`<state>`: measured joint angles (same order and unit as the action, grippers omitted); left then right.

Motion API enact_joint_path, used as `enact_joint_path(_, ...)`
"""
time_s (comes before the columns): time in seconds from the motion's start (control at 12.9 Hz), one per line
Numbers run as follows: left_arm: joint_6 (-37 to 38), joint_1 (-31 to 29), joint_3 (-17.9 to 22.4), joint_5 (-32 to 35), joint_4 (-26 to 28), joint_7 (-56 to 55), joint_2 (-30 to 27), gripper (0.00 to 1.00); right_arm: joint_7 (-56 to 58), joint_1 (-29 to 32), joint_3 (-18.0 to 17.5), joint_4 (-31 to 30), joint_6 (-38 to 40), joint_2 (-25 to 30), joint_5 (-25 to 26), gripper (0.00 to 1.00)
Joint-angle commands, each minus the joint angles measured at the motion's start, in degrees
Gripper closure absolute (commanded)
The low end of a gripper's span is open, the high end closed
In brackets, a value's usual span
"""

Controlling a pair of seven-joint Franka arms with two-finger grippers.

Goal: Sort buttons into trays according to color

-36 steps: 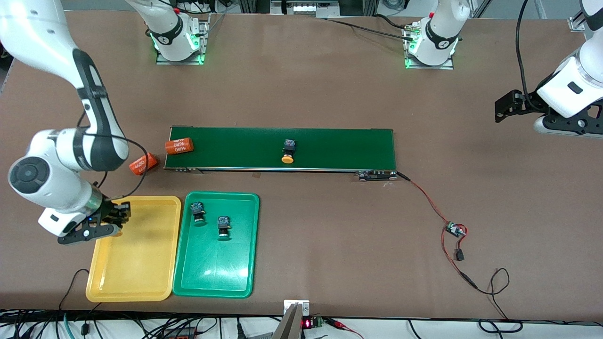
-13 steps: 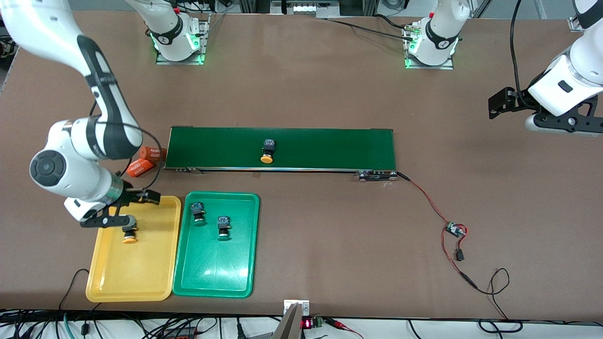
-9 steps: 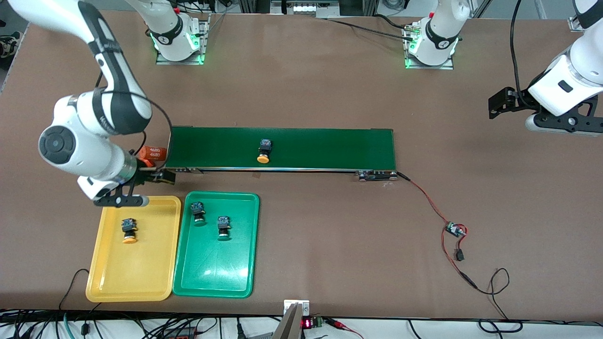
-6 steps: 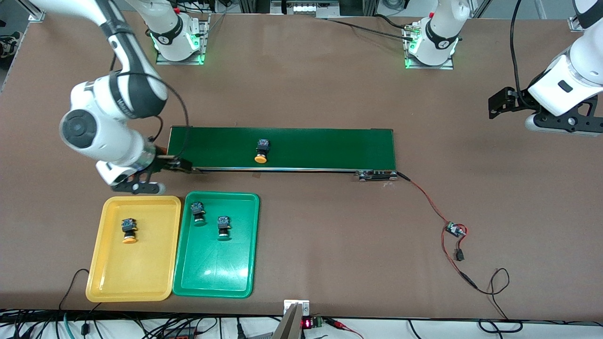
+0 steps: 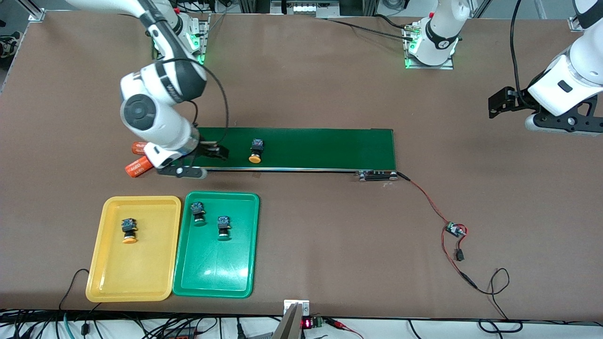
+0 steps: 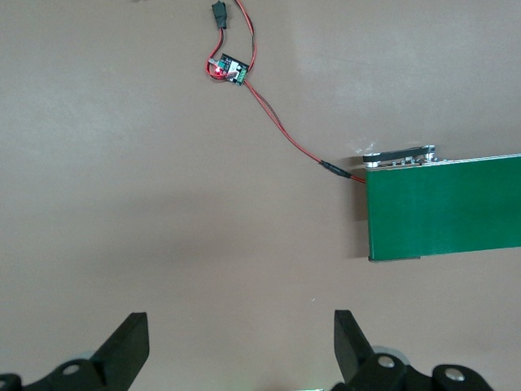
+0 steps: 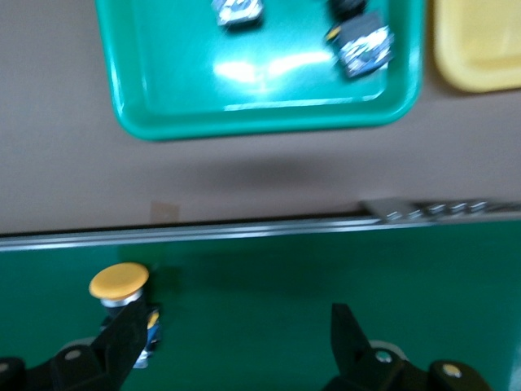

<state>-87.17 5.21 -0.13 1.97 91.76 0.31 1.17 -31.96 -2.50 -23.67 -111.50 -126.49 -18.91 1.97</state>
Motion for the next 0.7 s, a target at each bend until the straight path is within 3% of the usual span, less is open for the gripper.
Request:
enact_joint_path(0.0,1.3,0.33,-1.96,-0.47,-1.93,-1.1,-0.38,0.0,-3.79,-2.5,0.12,-4.24,-3.76,1.95,-0.66,0.0)
enact_joint_path(0.31,1.3,-0.38,-2.15,-0.47,-2.2,-1.72,-0.2,0.0,-7.32,-5.58,0.12,-5.83,-6.4,0.64,0.31,0.0)
enact_joint_path(0.62,1.3,-0.38,-2.68,-0.47,-2.29,-1.81,-0.11,0.0,-6.45,-5.76,0.12,-6.79,-6.67,-0.95,6.98,0.0)
